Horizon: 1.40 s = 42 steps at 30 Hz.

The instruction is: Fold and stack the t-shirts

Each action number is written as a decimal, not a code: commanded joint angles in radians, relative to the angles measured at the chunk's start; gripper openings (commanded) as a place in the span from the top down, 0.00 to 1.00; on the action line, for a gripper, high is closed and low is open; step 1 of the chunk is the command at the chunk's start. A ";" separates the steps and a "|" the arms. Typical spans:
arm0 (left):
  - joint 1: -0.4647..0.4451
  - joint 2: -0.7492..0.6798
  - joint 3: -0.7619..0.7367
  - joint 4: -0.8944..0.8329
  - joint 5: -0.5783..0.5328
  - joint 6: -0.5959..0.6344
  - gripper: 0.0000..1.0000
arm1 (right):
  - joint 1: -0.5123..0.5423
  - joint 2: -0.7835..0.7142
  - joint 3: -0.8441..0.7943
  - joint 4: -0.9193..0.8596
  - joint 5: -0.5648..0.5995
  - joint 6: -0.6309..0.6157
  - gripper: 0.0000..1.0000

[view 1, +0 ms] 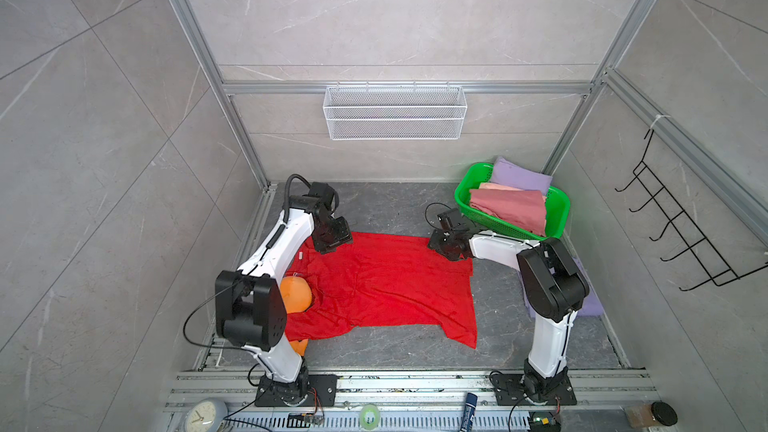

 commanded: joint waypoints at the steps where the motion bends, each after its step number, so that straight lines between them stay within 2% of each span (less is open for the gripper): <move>1: 0.057 0.089 0.062 -0.021 0.017 -0.035 0.40 | 0.012 -0.066 -0.041 -0.024 0.065 0.042 0.40; 8: 0.172 0.203 0.086 0.049 0.022 -0.120 0.38 | 0.061 -0.093 -0.095 -0.037 0.111 0.077 0.40; 12: 0.198 0.257 0.090 0.093 0.025 -0.151 0.38 | 0.090 -0.078 -0.092 -0.054 0.135 0.123 0.40; 27: 0.225 0.387 0.063 0.193 0.067 -0.288 0.38 | 0.115 0.053 -0.076 -0.055 0.127 0.244 0.39; 33: 0.225 0.416 0.069 0.217 0.067 -0.315 0.38 | 0.111 0.098 -0.025 -0.125 0.163 0.251 0.38; 42: 0.224 0.469 0.114 0.263 0.112 -0.346 0.38 | 0.061 0.158 0.050 -0.156 0.139 0.230 0.38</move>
